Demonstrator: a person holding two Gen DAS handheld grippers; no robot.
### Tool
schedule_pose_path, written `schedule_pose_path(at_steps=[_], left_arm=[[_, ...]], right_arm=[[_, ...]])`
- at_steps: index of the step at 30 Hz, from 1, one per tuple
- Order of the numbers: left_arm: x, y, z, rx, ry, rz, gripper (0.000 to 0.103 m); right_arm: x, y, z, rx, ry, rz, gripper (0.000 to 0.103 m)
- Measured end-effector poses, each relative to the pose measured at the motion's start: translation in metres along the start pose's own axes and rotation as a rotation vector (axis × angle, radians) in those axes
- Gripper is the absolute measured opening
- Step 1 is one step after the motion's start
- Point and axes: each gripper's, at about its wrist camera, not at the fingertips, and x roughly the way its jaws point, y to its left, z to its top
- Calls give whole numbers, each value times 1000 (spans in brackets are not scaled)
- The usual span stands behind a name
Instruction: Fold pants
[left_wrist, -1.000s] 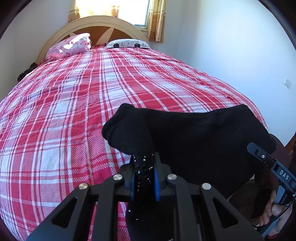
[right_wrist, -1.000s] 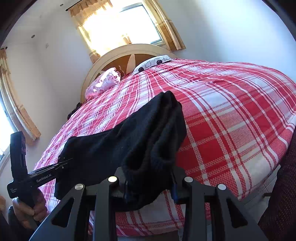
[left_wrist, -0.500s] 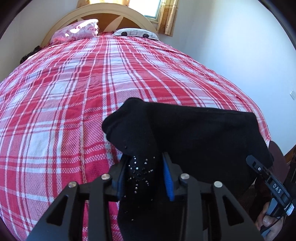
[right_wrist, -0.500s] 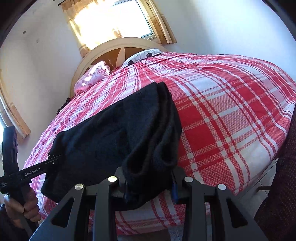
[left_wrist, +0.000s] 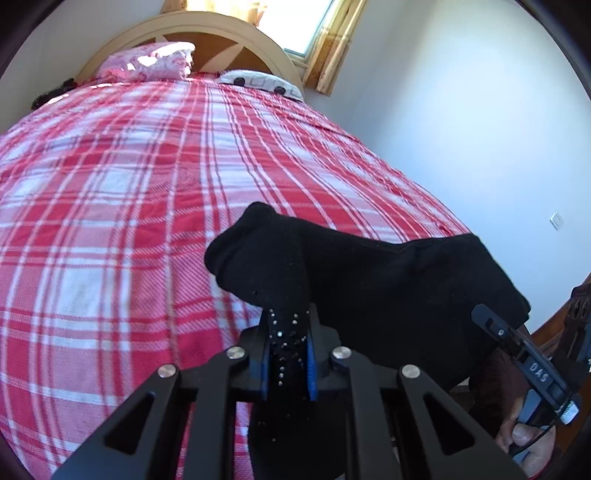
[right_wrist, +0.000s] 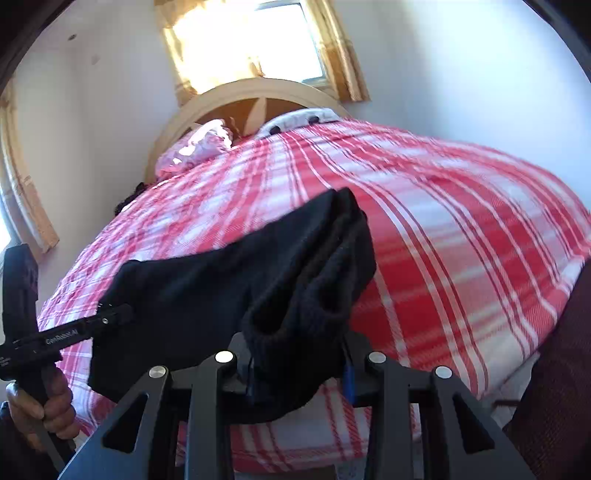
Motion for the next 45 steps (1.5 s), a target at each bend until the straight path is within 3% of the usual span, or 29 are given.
schedule_pose_path(at_steps=[6, 10, 23, 32, 45], left_arm=[[-31, 44, 12, -57, -84, 105, 15], [-52, 82, 13, -96, -141, 240, 15], [-102, 187, 15, -255, -272, 602, 15], [-106, 221, 2, -311, -261, 718, 15], [-89, 241, -13, -353, -183, 768, 18]], right_arm=[[6, 47, 23, -88, -25, 108, 35], [27, 91, 31, -139, -21, 204, 35], [130, 265, 40, -351, 35, 455, 35], [178, 341, 40, -474, 71, 505, 35], [239, 355, 21, -520, 193, 467, 35]])
